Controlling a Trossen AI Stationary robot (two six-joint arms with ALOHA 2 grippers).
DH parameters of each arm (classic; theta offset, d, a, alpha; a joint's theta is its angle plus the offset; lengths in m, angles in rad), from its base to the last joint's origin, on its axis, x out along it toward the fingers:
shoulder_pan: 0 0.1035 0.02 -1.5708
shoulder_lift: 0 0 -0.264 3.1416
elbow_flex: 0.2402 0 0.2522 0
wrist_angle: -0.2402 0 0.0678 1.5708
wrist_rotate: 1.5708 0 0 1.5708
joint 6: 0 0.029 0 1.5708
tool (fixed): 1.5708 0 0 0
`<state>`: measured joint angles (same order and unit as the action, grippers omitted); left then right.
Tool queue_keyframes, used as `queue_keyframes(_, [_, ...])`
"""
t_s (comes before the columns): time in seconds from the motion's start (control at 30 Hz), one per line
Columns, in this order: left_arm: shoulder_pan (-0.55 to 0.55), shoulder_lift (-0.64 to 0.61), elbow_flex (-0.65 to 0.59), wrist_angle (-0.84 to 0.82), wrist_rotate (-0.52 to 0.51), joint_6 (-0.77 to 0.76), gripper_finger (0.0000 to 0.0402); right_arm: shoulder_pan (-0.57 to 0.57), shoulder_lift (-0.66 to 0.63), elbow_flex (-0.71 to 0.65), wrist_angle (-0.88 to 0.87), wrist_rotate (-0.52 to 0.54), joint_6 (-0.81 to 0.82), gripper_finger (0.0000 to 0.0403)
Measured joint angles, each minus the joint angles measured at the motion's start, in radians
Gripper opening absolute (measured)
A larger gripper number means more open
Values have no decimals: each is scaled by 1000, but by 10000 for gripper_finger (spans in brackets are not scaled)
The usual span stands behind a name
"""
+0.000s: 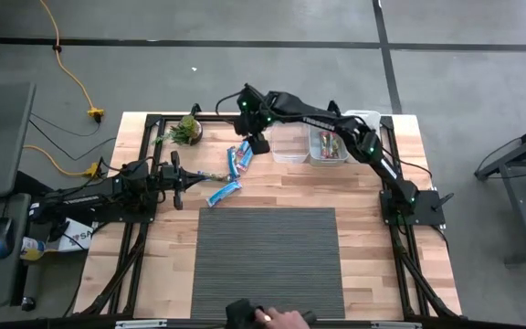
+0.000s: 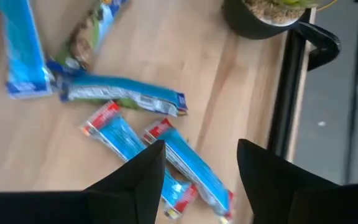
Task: Pick and place Granola Bars by type
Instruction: Adjust the transparent bin on the table
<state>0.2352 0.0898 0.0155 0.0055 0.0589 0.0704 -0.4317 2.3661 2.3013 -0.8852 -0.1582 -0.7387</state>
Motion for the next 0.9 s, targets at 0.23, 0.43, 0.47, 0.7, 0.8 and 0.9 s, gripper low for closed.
queue_keyframes(0.23, [0, 0, 0, 0, 0, 0, 1, 31, 0, 0, 33, 233, -42, 184])
queue_keyframes(0.43, [0, 0, 0, 0, 0, 0, 1, 40, 0, 0, -47, 688, 130, 183])
queue_keyframes(0.47, [0, 0, 0, 0, 0, 0, 1, 40, 0, 0, -61, 736, 134, 183])
queue_keyframes(0.7, [0, 0, 0, 0, 0, 0, 1, 40, 0, 0, -61, 745, 145, 183])
queue_keyframes(0.8, [0, 0, 0, 0, 0, 0, 1, 38, 0, 0, -28, 574, 76, 183])
queue_keyframes(0.9, [0, 0, 0, 0, 0, 0, 1, 33, 0, 0, -31, 298, -110, 183])
